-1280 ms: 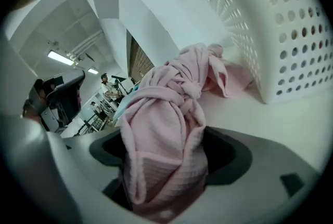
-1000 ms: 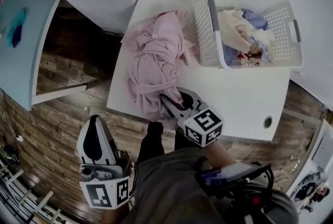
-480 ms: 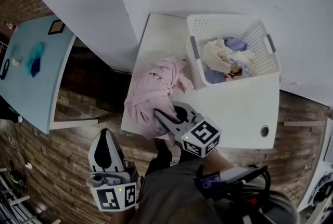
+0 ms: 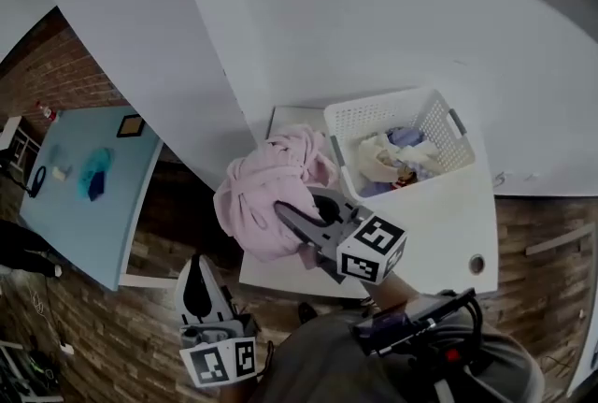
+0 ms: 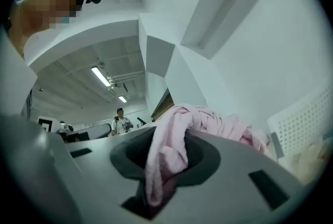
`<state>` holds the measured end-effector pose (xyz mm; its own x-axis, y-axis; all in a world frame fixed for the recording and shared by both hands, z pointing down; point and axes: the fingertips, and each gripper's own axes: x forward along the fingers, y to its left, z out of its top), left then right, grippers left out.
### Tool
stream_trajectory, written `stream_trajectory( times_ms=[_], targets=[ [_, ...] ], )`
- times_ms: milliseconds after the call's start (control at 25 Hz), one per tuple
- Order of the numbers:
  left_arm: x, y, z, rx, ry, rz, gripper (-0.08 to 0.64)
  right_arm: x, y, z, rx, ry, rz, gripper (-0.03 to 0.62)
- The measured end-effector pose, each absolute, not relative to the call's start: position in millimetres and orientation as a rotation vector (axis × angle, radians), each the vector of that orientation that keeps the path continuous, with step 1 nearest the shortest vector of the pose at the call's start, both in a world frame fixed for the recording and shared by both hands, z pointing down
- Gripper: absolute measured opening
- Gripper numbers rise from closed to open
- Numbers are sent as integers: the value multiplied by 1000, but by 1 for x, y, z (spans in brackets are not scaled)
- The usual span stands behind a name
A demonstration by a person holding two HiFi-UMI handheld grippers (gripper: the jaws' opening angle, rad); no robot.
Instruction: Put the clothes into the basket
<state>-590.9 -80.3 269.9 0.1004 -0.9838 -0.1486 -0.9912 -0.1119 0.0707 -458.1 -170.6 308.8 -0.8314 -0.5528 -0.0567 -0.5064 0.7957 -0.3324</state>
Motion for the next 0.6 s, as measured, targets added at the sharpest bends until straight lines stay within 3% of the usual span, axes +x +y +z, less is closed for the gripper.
stream_trajectory(
  times_ms=[320, 600],
  targets=[
    [-570, -109, 251, -2343, 1932, 343, 8, -381, -203, 246, -1033, 2673, -314, 106],
    [-533, -141, 254, -2463, 1815, 363, 8, -319, -209, 248, -1200, 2583, -316, 109]
  ],
)
